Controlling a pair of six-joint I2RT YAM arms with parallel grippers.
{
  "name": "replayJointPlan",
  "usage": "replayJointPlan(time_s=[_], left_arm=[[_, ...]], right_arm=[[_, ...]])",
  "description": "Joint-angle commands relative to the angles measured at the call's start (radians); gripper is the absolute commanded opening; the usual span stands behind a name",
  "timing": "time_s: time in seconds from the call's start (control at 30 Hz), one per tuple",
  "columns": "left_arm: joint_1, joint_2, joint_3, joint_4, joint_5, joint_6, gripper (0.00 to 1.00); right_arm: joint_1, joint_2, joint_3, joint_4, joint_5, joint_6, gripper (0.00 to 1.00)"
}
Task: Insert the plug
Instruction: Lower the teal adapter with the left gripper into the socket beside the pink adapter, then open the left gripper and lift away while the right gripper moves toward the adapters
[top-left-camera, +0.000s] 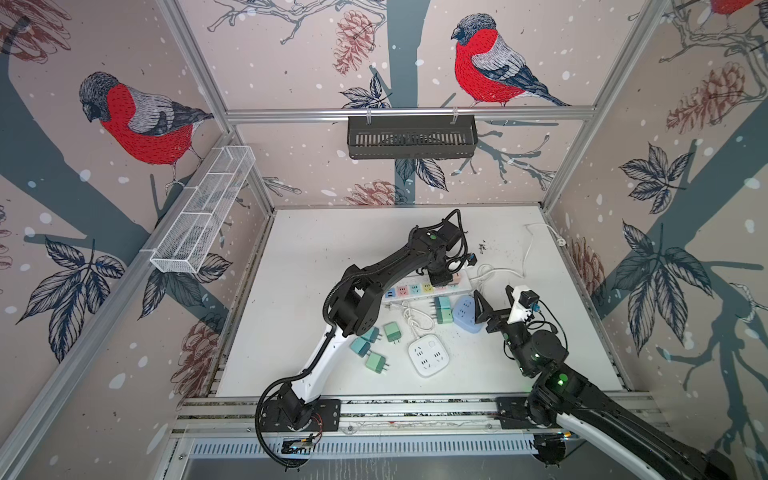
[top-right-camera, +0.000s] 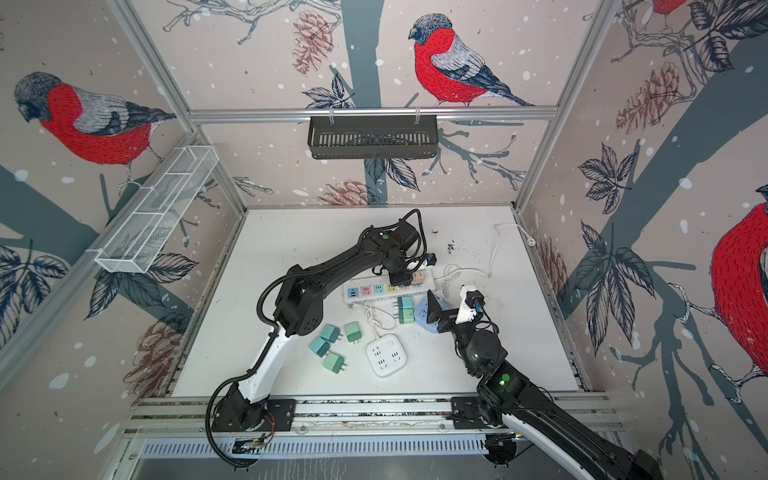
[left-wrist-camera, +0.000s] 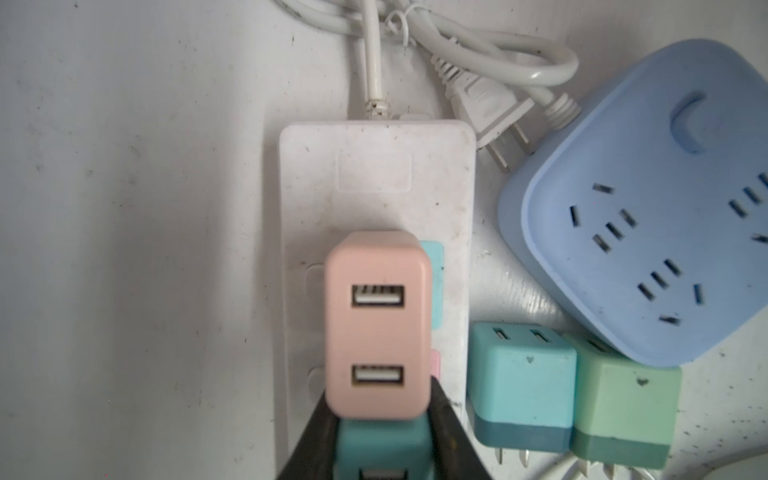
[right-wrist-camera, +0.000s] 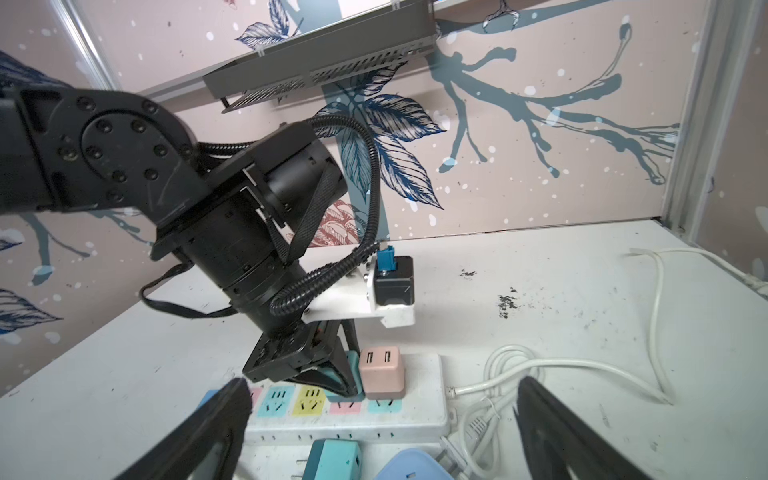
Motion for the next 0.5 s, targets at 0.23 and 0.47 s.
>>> replayJointPlan(time_s=[0.23, 0.47], left_arm=[[0.000, -0.029, -0.031, -0.014, 0.046, 0.040, 0.98], [-0.012, -0.319, -0.347, 0.280, 0.068, 0.017, 0.98]], right_arm=[[-0.003, 0.041, 0.044, 0.007, 0.076, 0.089, 1.00], [-0.005, 0.098, 0.110, -0.148, 0.380, 0.441, 1.00]])
